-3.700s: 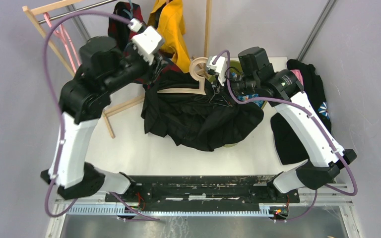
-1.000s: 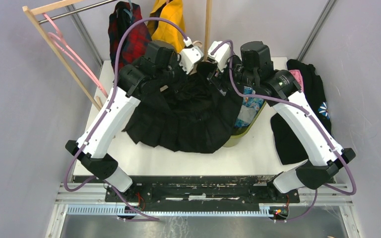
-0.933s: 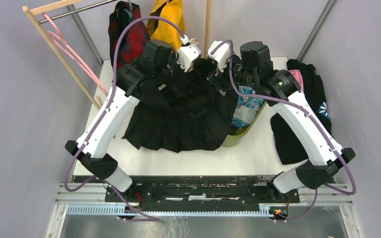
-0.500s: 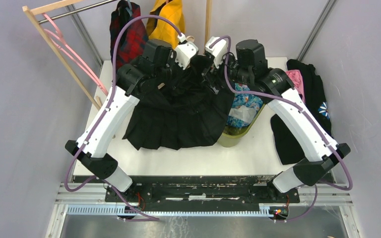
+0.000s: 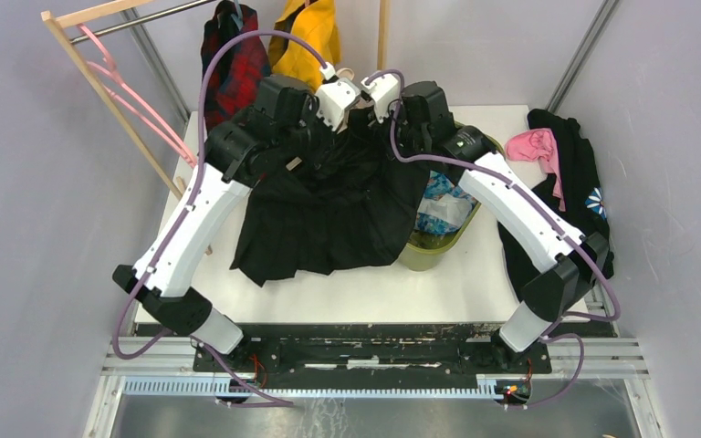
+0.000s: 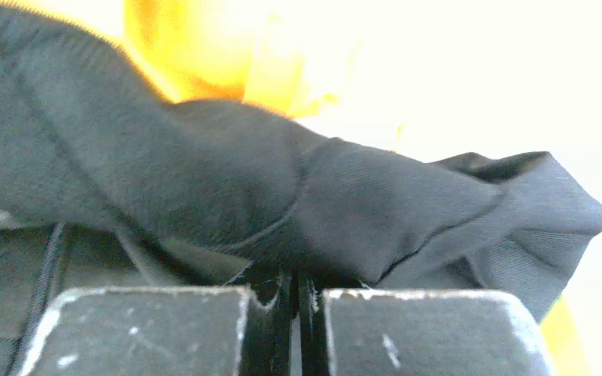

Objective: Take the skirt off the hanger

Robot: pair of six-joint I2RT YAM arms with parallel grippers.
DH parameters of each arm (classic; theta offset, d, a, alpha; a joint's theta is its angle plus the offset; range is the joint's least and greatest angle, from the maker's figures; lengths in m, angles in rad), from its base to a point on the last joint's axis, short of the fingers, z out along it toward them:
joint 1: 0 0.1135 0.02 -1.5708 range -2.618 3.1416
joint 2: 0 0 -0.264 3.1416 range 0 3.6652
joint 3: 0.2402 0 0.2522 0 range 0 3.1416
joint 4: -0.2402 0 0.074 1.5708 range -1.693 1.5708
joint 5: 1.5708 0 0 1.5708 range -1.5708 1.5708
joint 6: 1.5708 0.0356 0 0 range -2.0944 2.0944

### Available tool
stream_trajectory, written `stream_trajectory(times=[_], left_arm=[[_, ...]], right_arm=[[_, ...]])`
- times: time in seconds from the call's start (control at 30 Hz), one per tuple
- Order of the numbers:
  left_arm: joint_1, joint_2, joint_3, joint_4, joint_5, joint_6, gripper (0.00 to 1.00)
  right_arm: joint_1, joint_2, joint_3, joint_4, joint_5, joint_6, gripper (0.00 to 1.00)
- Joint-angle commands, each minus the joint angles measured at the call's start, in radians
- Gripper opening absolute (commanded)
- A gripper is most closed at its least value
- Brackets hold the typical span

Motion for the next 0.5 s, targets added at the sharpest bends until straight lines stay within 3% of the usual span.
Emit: stream_trajectory(times=[0.0,0.2,0.47], left_arm=[[-0.005,-0.104,-0.022,0.075,0.012,0.033,0.03],[-0.004,-0.144,-0.082,0.061,-0.002,0.051,0.03],[-0.004,-0.167,-0.137,0.052,0.044,0.048,0.03]], right_arm=[[0.004,-0.046,0.041,0.127,0.207,0.034,0.01],[0.002,-0.103,0.042,0.237,0.346,-0.018,0.01],[-0.008,-0.084,0.188,0.287,0.392,-0.11,0.01]])
